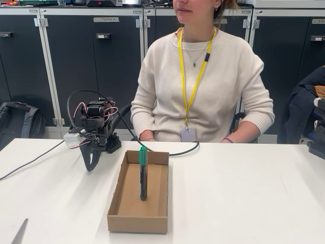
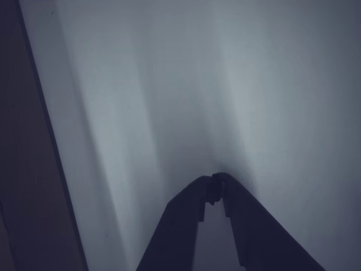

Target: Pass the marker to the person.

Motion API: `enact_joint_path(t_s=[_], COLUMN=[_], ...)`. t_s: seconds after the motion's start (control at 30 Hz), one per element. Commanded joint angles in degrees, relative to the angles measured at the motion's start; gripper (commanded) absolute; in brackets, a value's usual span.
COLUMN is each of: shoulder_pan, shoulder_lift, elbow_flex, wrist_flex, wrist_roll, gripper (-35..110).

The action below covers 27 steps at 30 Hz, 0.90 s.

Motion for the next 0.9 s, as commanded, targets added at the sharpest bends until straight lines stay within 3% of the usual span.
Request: enact_joint_path(t_s=[0.0,0.6,0.87], shoulder_pan=[0.3,0.2,-0.1], shoulder_lift=[0.9,0.9,-0.9], elbow_flex=[1.1,1.1,0.8], wrist_flex=[0.4,0.2,-8.0], wrist_roll=[-0.4,-1.4,-12.5], gripper=[-4,-4,1])
